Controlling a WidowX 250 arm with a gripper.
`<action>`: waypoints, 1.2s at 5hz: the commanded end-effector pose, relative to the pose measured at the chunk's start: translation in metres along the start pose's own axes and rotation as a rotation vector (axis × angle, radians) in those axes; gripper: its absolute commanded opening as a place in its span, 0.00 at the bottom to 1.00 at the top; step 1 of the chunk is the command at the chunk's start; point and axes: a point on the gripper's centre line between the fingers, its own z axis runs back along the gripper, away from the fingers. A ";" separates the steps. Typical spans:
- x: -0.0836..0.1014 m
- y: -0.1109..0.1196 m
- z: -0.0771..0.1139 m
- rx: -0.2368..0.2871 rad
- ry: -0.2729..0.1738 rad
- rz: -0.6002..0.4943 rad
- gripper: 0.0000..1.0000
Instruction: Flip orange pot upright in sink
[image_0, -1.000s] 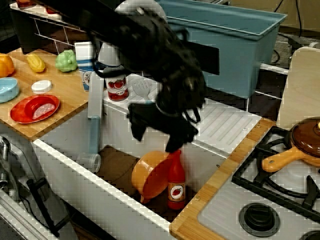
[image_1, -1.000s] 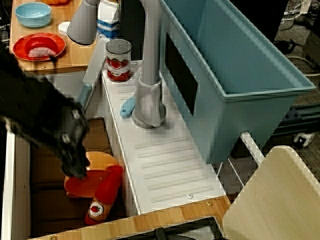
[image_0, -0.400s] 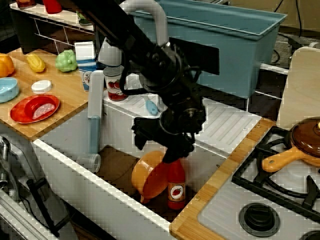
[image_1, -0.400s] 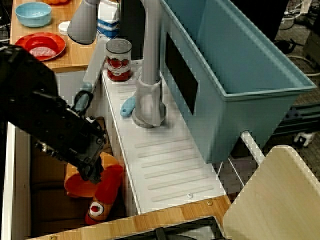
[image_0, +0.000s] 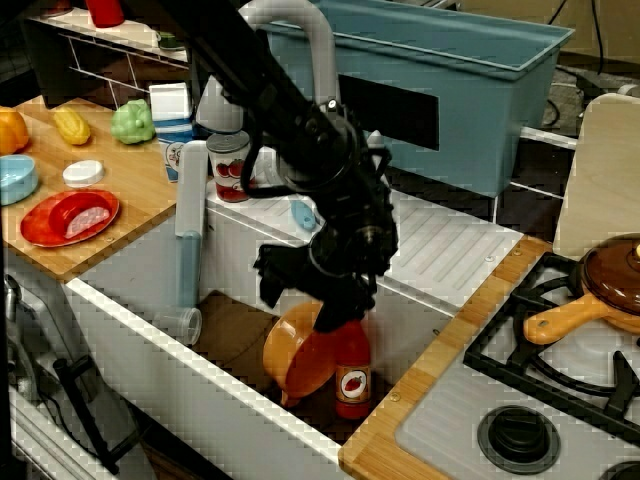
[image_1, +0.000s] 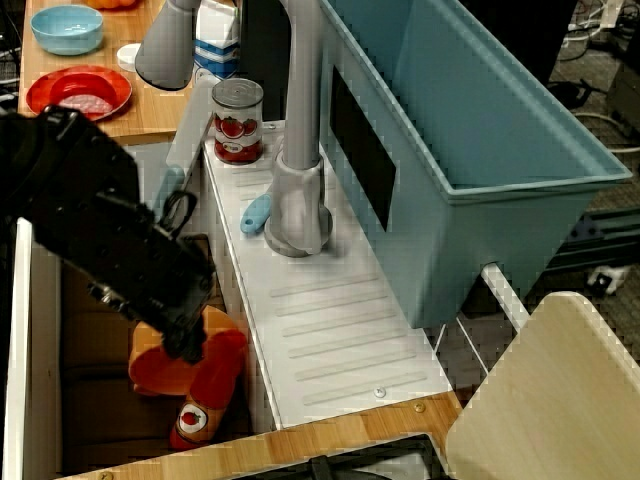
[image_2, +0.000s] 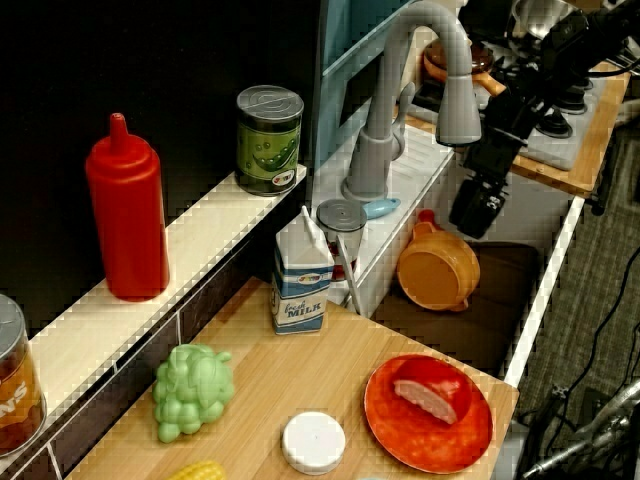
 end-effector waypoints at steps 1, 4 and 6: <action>0.005 0.010 0.017 -0.045 -0.036 0.023 1.00; 0.001 0.004 0.007 -0.098 -0.020 0.042 1.00; -0.002 -0.005 -0.009 -0.094 -0.068 0.087 1.00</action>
